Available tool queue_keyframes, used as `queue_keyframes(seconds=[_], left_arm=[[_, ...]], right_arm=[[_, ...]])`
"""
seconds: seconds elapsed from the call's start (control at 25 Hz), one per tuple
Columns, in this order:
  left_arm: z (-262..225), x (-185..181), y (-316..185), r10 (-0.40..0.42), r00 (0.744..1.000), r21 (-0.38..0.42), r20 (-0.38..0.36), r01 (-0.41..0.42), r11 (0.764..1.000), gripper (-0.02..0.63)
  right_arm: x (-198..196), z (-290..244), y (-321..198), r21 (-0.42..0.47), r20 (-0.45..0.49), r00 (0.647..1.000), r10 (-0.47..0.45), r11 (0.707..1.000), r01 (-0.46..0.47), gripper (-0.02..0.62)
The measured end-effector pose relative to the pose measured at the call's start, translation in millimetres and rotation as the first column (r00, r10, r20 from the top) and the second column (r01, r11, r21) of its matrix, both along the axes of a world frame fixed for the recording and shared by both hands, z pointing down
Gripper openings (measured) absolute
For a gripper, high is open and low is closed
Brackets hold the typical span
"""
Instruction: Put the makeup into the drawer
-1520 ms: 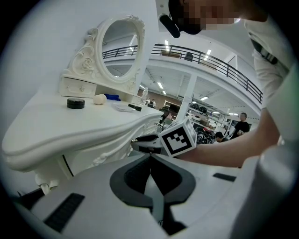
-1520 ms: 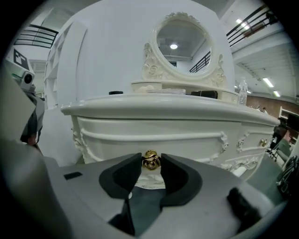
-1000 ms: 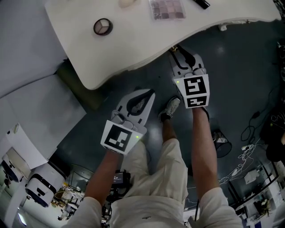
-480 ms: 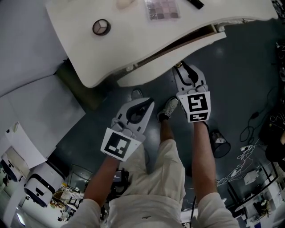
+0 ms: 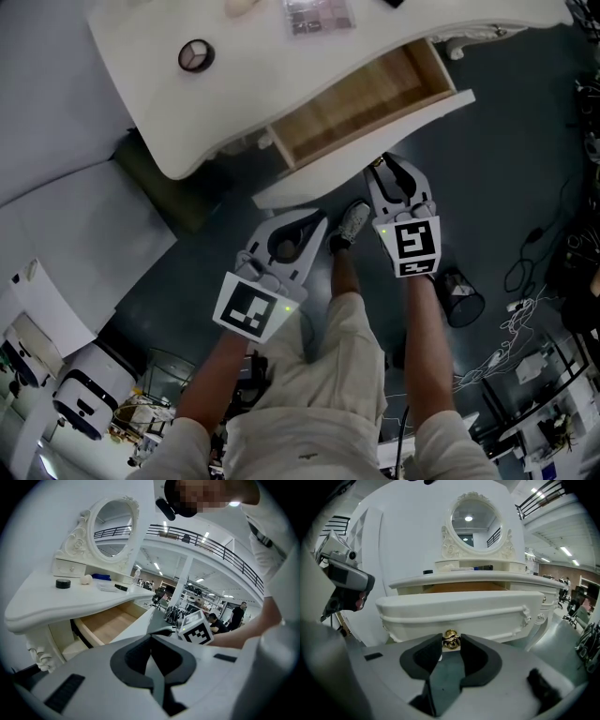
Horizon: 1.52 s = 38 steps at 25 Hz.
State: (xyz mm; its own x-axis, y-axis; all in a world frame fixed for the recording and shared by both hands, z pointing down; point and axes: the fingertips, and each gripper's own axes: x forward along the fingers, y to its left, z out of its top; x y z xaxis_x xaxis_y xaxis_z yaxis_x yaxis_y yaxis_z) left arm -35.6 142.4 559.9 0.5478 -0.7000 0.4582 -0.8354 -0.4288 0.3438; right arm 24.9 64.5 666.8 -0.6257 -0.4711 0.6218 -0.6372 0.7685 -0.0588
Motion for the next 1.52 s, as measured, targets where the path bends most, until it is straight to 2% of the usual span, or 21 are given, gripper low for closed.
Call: queue_keyframes(seconds=[0.92,1.08,1.28,1.52], left_arm=[[-18,27,-9,0.01,1.0,0.012,0.017,-0.01,1.0,0.011],[-20,34,-7,0.027,0.999,0.022,0.037,-0.028,0.999,0.011],[-25,42,-1,0.021,1.0,0.008,0.019,-0.021,1.0,0.011],[-35,45,4,0.021,1.0,0.002,0.018,-0.021,1.0,0.011]], right_arm=[[64,-1,63,-0.083,-0.027,1.0,0.001,0.997,-0.003,0.124],[67,1,65,-0.103,-0.018,1.0,0.004,0.995,-0.006,0.124],[68,3,66,-0.136,-0.002,0.999,0.034,0.99,-0.034,0.126],[73,-11,69,-0.134,-0.057,0.998,-0.006,0.991,-0.001,0.141]])
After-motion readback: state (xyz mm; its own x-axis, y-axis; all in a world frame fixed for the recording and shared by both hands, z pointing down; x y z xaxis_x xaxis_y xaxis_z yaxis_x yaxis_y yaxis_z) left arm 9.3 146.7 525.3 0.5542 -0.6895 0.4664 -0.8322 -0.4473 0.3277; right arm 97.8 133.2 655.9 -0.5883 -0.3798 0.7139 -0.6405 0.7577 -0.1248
